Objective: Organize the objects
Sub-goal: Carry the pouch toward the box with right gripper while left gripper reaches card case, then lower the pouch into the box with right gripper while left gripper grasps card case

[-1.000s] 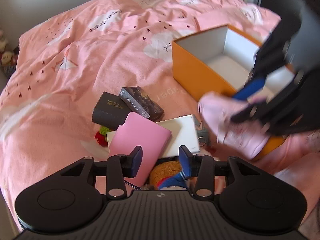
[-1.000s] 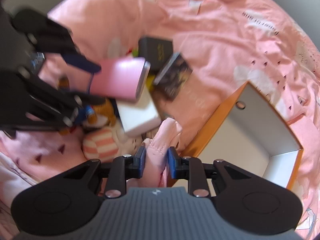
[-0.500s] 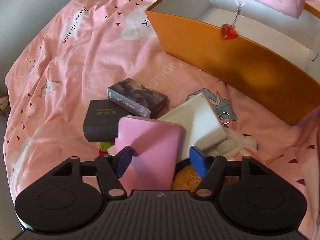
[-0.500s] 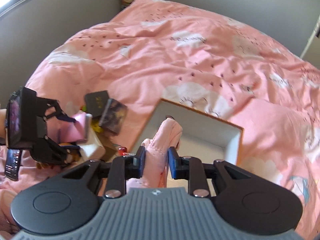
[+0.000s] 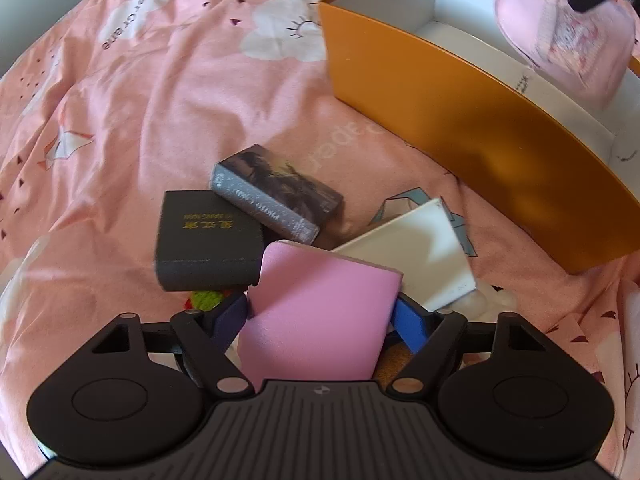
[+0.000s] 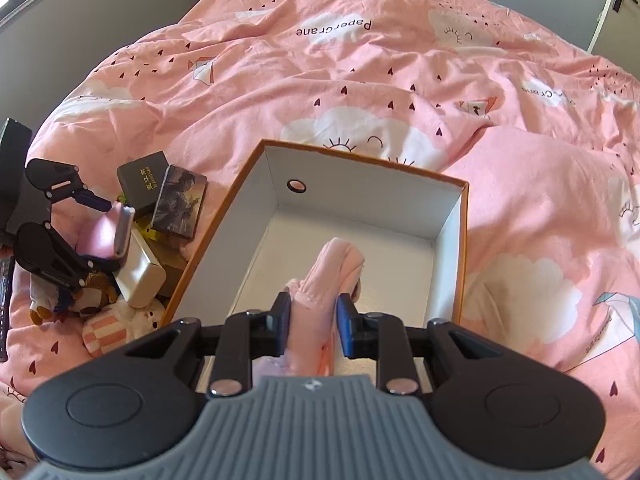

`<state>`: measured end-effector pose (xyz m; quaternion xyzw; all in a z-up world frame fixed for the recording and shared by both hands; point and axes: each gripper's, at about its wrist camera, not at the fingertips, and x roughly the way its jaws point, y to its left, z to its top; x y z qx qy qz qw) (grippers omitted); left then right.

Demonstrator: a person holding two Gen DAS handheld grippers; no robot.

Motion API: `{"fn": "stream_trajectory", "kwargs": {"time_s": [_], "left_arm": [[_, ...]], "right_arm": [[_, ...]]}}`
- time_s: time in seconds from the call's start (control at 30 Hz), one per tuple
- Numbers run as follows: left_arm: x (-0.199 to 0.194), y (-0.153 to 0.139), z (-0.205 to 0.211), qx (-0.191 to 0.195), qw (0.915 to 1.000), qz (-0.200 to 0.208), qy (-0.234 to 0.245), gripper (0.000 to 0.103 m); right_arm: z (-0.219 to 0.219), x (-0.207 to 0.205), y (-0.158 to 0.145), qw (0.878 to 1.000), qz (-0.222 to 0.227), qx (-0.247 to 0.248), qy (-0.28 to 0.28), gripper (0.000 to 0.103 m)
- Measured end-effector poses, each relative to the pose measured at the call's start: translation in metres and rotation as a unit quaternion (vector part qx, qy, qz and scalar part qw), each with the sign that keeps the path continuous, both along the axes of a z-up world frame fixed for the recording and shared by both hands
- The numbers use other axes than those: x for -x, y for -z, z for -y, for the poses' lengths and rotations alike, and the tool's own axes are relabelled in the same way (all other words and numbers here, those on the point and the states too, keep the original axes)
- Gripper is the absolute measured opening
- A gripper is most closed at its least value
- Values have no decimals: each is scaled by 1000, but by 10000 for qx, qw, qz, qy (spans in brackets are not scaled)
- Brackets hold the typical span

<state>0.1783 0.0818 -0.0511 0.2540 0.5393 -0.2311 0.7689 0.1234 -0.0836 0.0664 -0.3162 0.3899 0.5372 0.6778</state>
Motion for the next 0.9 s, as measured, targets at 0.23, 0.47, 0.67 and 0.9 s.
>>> {"fn": "stream_trajectory", "kwargs": {"time_s": [0.23,0.47,0.67,0.9], "left_arm": [[7,-22,9,-209,9983,530,-143,37],[8,-28,12,-758,9940,734,-294,30],[14,-24,18,-1735,9781,1119,-256,30],[3,-11,1,-1480,9824,680,-909,31]], "right_arm": [[4,-5,13,10000,-89,29,17,26],[18,-7,18,9998,159,130,-21,26],[27,-8,24,9998,104,181,8,26],[32,-6,36,9996,72,286,7,27]]}}
